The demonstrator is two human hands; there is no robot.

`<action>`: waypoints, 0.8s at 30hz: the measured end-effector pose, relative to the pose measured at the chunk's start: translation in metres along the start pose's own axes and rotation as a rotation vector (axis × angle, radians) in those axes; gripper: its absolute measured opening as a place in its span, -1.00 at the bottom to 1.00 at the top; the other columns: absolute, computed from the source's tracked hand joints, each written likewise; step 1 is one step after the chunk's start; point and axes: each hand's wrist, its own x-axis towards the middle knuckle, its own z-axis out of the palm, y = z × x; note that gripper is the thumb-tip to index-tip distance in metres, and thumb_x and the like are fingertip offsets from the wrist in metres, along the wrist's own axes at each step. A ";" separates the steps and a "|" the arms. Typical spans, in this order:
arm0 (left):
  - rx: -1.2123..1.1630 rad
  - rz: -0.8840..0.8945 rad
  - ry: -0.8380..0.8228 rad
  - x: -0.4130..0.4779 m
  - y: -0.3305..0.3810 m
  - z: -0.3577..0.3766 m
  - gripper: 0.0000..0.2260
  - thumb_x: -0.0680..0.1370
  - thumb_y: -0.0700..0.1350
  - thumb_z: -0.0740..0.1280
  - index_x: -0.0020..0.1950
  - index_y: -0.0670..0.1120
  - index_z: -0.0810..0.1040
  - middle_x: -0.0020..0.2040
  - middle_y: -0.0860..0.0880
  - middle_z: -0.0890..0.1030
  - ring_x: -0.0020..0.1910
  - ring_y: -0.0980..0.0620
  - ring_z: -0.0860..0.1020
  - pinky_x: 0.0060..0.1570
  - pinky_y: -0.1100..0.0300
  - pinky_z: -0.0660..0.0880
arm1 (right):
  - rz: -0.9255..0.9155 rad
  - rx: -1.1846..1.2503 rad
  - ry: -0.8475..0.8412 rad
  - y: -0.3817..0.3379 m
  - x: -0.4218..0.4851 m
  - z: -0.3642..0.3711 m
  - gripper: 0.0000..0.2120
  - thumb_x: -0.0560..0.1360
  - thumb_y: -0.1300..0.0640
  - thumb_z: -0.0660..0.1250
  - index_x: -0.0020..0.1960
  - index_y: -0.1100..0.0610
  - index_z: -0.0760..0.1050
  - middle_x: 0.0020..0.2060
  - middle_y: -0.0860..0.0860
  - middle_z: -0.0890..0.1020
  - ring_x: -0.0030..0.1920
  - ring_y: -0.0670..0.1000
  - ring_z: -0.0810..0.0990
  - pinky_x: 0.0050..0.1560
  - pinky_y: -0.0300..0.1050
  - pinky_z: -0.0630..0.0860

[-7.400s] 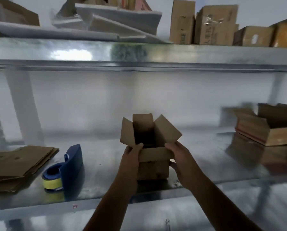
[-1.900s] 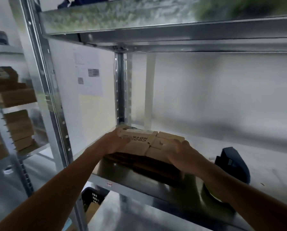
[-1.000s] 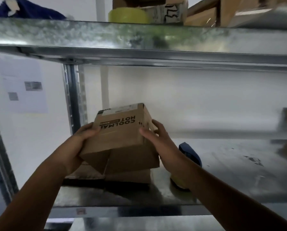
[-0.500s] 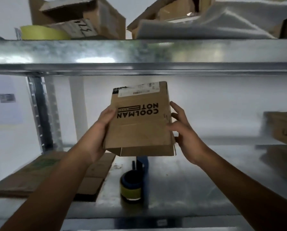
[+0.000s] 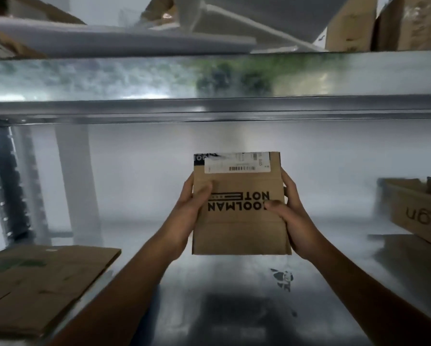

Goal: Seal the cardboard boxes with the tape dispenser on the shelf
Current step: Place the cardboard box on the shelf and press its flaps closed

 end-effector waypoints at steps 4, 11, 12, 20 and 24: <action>0.042 0.008 0.066 0.020 -0.041 0.019 -0.60 0.59 0.27 0.21 0.41 0.24 0.39 0.17 0.19 0.67 0.11 0.16 0.66 -0.03 0.20 0.62 | -0.016 -0.071 -0.004 0.031 0.004 -0.026 -0.30 0.46 0.10 0.38 0.51 -0.31 0.25 0.46 0.05 0.37 0.36 0.20 0.52 0.23 0.32 0.57; 0.080 0.012 0.148 0.025 -0.088 0.033 -0.56 0.56 0.33 0.20 0.32 0.13 0.52 0.25 0.04 0.62 0.20 0.06 0.62 0.19 0.00 0.58 | -0.028 -0.217 0.090 0.067 0.000 -0.039 -0.63 0.54 -0.08 0.26 0.34 -0.21 0.40 0.38 -0.02 0.36 0.32 -0.09 0.53 0.11 -0.14 0.62; 0.089 0.008 0.151 0.025 -0.090 0.033 -0.52 0.54 0.34 0.18 0.32 0.12 0.53 0.28 0.02 0.59 0.23 0.05 0.60 0.24 -0.05 0.56 | -0.014 -0.202 0.106 0.067 0.000 -0.038 -0.66 0.54 -0.10 0.24 0.31 -0.18 0.44 0.36 -0.01 0.38 0.29 -0.12 0.55 0.09 -0.17 0.62; 0.008 -0.068 0.274 0.029 -0.096 0.022 -0.73 0.56 0.26 0.25 0.08 0.16 0.63 0.07 0.09 0.70 0.07 0.10 0.67 -0.03 0.14 0.61 | -0.009 -0.185 0.093 0.065 -0.013 -0.029 -0.63 0.44 -0.21 0.30 0.23 -0.21 0.54 0.33 -0.04 0.39 0.36 -0.07 0.48 0.15 -0.22 0.57; -0.038 -0.025 0.287 0.030 -0.103 0.018 -0.69 0.58 0.09 0.35 0.30 0.27 0.43 0.08 0.20 0.63 -0.01 0.22 0.65 -0.21 0.33 0.58 | -0.016 -0.064 0.094 0.066 -0.014 -0.030 -0.45 0.44 0.03 0.31 0.41 -0.09 0.30 0.35 0.03 0.44 0.31 0.07 0.54 0.10 -0.02 0.62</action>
